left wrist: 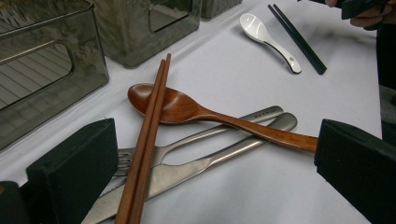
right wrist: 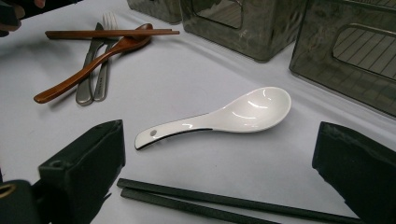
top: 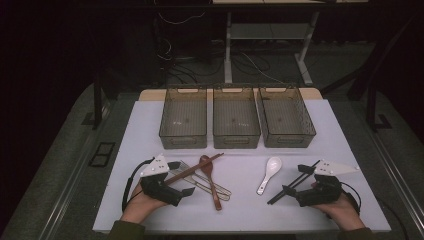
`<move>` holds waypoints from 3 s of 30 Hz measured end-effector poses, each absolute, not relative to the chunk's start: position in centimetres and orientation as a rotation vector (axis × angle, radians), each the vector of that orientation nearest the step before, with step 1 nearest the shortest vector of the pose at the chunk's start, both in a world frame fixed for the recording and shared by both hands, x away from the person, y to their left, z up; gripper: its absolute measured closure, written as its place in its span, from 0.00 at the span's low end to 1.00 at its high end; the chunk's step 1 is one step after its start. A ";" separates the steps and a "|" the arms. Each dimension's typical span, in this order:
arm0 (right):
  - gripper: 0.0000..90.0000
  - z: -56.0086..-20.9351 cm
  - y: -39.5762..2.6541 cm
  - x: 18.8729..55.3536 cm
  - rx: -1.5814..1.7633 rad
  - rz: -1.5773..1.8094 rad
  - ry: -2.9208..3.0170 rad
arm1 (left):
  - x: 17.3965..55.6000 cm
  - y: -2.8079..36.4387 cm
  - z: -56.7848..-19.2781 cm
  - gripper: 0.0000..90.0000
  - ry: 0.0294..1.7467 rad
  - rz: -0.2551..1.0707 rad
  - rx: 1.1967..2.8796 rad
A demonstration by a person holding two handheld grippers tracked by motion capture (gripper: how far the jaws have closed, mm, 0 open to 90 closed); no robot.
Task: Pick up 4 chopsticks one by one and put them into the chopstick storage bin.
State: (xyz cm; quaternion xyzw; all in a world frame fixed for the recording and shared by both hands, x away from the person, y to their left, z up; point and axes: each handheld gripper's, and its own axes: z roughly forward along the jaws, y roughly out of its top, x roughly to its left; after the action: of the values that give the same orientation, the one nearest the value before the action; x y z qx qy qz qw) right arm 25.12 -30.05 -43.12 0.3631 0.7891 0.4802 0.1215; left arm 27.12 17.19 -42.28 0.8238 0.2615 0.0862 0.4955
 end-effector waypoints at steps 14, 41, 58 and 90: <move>0.16 -42.5 -30.5 25.1 1.039 1.362 2.366 | 27.0 16.9 -42.3 0.00 0.633 0.202 2.005; 0.98 -43.6 -28.7 24.6 0.896 1.218 2.682 | 27.0 16.6 -42.5 0.00 0.629 0.183 2.018; 0.99 -44.5 -27.2 24.5 0.839 1.167 2.775 | 27.0 16.6 -42.6 0.00 0.630 0.171 2.017; 0.99 -44.9 -25.5 26.1 0.817 1.164 2.759 | 27.0 16.5 -42.7 0.00 0.635 0.170 2.019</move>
State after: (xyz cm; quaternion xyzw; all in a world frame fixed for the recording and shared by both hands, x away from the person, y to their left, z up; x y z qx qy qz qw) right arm 26.12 -25.54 -44.86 0.2631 0.8887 0.3749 0.0191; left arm 27.01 16.50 -42.66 0.8302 0.2612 0.0700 0.4876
